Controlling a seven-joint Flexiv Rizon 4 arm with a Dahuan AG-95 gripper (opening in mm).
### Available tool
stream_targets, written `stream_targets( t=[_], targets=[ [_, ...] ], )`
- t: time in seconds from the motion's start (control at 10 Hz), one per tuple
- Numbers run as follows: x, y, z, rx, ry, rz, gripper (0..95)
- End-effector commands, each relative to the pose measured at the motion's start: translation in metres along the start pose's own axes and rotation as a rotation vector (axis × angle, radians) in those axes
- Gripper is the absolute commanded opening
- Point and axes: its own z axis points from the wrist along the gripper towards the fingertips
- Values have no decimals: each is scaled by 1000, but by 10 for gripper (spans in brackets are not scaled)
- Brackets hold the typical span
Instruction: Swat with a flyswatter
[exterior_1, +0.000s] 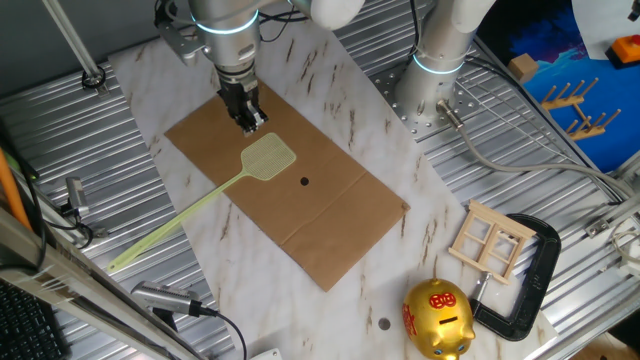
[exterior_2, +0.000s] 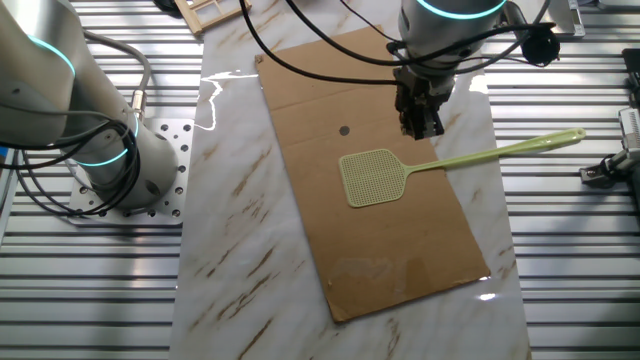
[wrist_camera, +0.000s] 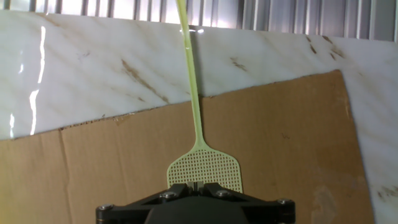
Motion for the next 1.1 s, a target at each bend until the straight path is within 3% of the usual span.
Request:
stream_targets(
  t=[0.1,1.1],
  targets=[
    [-1,0,0,-2,-1,9,0],
    [-1,0,0,-7,15,14,0]
  ],
)
